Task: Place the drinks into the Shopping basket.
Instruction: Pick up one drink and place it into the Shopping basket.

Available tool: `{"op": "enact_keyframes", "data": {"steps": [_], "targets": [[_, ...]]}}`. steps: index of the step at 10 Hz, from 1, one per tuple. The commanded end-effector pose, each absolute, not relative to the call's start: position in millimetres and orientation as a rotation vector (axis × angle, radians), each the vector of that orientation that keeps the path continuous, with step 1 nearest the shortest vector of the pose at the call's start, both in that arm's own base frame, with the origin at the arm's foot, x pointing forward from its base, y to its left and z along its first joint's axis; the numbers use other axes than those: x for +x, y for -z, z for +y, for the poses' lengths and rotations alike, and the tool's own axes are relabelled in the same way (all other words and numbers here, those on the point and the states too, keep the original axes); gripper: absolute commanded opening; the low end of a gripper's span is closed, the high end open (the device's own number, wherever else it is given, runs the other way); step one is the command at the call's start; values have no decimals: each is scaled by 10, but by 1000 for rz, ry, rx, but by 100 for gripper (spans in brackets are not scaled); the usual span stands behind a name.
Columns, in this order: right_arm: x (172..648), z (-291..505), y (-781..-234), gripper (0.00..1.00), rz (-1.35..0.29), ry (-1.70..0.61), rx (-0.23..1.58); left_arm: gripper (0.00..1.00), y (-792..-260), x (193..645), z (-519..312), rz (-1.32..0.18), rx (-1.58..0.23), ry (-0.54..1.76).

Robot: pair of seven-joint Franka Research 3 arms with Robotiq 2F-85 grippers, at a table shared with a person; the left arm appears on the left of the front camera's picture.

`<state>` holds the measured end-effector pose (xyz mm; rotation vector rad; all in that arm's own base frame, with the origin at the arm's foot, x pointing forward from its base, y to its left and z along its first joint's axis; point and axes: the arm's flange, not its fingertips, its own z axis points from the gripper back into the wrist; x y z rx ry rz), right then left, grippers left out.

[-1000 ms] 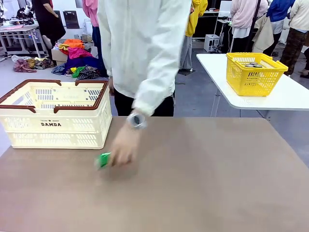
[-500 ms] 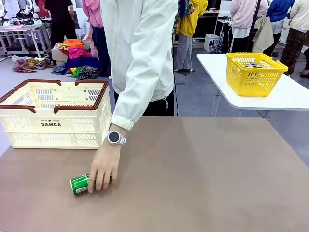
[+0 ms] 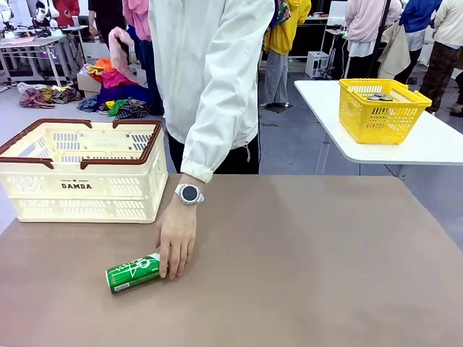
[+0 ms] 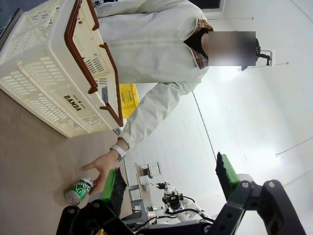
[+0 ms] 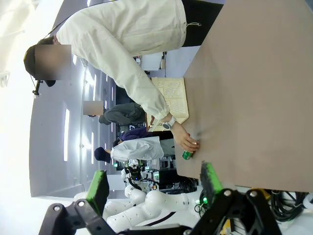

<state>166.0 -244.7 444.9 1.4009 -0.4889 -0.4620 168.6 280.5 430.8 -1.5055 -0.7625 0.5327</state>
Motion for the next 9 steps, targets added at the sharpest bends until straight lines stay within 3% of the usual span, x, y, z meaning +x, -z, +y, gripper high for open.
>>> {"op": "enact_keyframes", "data": {"steps": [1, 5, 9], "targets": [[1676, -2423, -4488, 100, -499, 467, 1416, 100, -4649, 1745, 2421, -677, -1397, -321], [1676, -2423, -4488, 100, -499, 467, 1416, 100, -5517, 2127, 622, -393, -983, 261], [1676, -2423, -4488, 100, -499, 467, 1416, 100, -5229, 2275, -887, -127, -652, 579]]}}
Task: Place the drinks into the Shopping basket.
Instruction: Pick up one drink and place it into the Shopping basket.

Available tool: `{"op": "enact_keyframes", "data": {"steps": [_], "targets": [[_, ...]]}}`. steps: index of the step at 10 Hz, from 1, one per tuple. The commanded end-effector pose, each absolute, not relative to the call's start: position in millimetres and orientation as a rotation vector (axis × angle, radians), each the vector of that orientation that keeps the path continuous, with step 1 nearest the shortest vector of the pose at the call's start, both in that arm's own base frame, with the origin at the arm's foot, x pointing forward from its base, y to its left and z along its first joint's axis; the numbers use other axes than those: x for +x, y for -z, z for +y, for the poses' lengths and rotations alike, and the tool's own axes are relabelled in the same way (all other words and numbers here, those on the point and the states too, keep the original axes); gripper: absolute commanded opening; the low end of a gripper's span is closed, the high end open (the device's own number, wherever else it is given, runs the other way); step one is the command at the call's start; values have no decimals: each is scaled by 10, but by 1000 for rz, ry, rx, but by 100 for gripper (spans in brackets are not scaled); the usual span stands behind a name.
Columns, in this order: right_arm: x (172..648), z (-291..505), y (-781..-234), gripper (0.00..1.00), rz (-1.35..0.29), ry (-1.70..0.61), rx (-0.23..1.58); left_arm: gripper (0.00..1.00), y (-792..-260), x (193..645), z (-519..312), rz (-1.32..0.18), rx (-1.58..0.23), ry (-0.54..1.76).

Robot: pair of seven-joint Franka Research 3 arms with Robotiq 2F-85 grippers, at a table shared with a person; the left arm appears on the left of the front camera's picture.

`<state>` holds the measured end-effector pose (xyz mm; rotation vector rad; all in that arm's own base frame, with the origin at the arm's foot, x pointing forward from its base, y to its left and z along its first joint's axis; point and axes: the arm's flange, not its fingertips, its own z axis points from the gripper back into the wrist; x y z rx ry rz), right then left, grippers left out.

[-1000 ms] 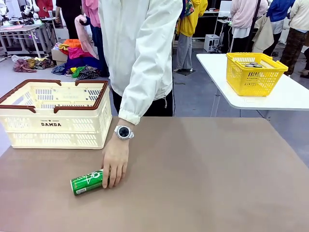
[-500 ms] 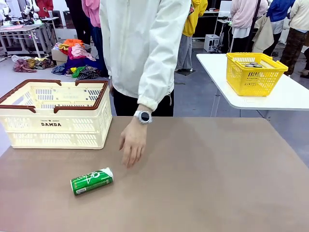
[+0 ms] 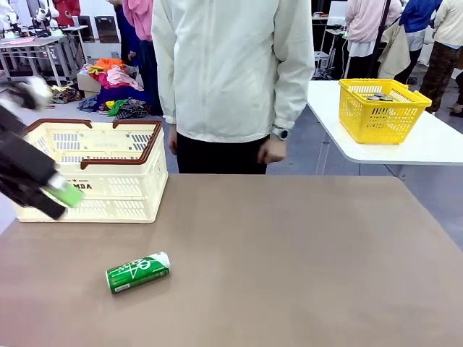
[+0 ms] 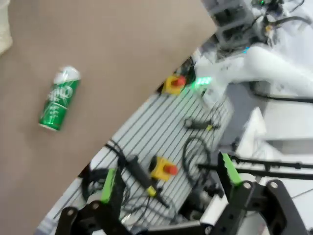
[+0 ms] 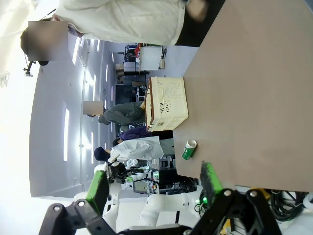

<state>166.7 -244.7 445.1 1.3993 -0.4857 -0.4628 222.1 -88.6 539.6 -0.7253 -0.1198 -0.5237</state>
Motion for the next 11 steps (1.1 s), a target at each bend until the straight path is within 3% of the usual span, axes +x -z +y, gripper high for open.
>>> {"op": "enact_keyframes", "data": {"steps": [1, 2, 3, 5, 6, 8, 9, 11], "targets": [[1676, -2423, -4488, 100, -499, 467, 1416, 100, -5163, 2299, -1006, -222, -547, 536], [1676, -2423, -4488, 100, -499, 467, 1416, 100, -5362, 2260, -854, -323, -611, 467], [1676, -2423, -4488, 100, -499, 467, 1416, 100, -5294, 2293, -1102, -118, -634, 556], [1676, -2423, -4488, 100, -499, 467, 1416, 100, -5294, 2293, -1102, -118, -634, 556], [1676, -2423, -4488, 100, -499, 467, 1416, 100, -5311, 2339, -1123, -166, -599, 539], [1676, -2423, -4488, 100, -499, 467, 1416, 100, -5084, 2786, -1345, -143, -404, 717], [1676, -2423, -4488, 100, -499, 467, 1416, 100, -4946, 2978, -1424, -291, -245, 882], [1676, -2423, -4488, 100, -499, 467, 1416, 100, -4743, 3088, -1497, -498, -185, 1035]]}}
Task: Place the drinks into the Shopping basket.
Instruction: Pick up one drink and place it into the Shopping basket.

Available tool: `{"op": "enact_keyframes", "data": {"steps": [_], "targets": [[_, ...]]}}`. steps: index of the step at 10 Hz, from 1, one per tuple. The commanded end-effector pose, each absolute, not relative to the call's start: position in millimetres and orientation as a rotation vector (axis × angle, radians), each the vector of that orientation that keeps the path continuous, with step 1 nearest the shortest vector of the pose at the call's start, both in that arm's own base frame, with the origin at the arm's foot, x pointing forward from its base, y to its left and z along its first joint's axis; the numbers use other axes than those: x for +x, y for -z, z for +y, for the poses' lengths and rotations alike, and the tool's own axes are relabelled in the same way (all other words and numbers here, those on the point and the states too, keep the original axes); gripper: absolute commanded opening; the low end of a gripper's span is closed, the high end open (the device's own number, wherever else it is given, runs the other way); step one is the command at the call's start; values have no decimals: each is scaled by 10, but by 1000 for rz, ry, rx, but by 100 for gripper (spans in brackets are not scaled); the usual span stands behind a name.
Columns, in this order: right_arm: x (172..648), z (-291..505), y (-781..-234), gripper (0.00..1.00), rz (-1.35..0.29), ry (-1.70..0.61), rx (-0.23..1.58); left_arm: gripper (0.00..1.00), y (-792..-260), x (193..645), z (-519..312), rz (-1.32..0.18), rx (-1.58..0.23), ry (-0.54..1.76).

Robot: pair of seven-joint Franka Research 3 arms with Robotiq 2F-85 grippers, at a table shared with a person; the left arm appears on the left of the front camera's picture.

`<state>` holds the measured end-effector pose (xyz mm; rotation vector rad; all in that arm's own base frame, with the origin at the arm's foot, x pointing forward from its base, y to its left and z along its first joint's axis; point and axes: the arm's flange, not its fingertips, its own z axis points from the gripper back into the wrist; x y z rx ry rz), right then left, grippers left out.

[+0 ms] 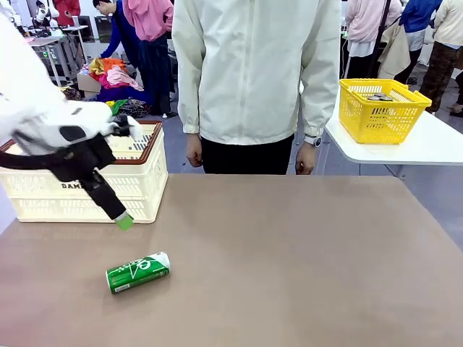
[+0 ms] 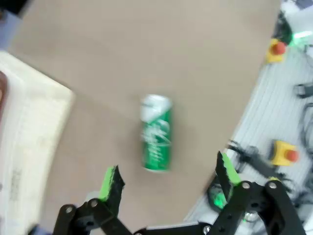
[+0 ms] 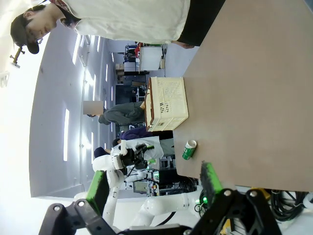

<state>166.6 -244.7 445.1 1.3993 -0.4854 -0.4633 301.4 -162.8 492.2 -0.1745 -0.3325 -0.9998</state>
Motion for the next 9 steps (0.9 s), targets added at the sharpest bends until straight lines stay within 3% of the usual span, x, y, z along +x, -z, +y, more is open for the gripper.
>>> {"op": "enact_keyframes", "data": {"steps": [1, 2, 6, 7, 9], "targets": [[1676, -2423, -4488, 100, -499, 467, 1416, 100, -4702, 3040, -1513, -615, -199, 1029], [1676, -2423, -4488, 100, -499, 467, 1416, 100, -4922, 3014, -1628, -333, -175, 1000], [1676, -2423, -4488, 100, -499, 467, 1416, 100, -4876, 3091, -1661, -379, -169, 1020], [1676, -2423, -4488, 100, -499, 467, 1416, 100, -4774, 3075, -1687, -340, -209, 1138], [1676, -2423, -4488, 100, -499, 467, 1416, 100, -4440, 3034, -1776, -328, -210, 1121]]}}
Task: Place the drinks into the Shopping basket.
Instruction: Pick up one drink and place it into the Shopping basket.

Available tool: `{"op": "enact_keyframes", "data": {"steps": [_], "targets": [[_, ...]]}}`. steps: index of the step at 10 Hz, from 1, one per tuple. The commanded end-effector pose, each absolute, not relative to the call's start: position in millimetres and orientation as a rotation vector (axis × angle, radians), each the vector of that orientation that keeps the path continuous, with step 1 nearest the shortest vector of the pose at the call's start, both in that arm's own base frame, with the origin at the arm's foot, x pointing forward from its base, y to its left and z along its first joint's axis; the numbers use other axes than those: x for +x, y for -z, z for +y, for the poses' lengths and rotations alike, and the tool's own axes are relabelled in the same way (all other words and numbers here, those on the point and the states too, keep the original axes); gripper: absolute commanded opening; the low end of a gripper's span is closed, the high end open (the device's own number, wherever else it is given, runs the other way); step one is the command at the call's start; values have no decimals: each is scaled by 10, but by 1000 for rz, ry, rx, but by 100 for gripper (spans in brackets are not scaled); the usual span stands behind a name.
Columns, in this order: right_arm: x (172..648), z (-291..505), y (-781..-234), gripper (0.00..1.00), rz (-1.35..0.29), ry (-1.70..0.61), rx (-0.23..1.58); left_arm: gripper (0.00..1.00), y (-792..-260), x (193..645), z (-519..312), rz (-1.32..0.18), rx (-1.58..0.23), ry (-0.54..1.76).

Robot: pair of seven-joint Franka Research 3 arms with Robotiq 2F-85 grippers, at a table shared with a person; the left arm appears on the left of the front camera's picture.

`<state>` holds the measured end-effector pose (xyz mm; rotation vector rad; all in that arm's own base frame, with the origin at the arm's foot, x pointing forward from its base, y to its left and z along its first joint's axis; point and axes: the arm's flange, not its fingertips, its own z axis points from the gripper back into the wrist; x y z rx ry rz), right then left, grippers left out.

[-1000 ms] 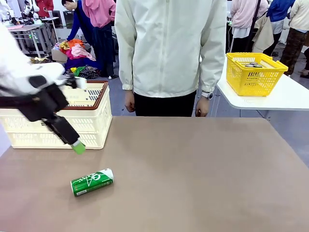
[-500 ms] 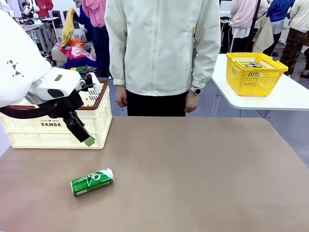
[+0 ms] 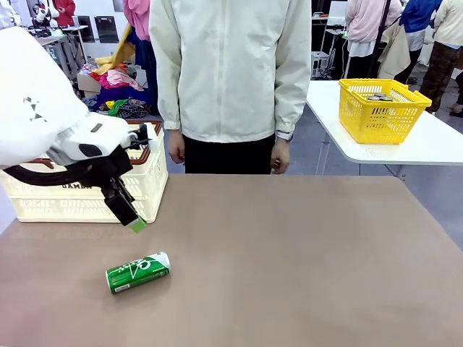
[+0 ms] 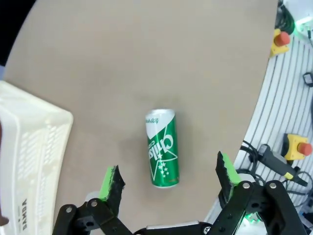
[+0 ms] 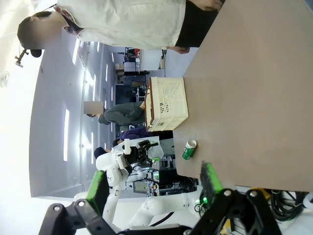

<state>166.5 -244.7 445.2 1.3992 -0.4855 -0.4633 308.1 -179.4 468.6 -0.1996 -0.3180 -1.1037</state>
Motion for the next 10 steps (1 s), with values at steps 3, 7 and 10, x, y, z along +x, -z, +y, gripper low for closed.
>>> {"op": "enact_keyframes", "data": {"steps": [3, 7, 10], "targets": [[1676, -2423, -4488, 100, -499, 467, 1416, 100, -3897, 2955, -1894, -342, -188, 1154], [1676, -2423, -4488, 100, -499, 467, 1416, 100, -3479, 2856, -1974, -235, -28, 1215], [1676, -2423, -4488, 100, -499, 467, 1416, 100, -3168, 2889, -1889, -128, 31, 1154]]}}
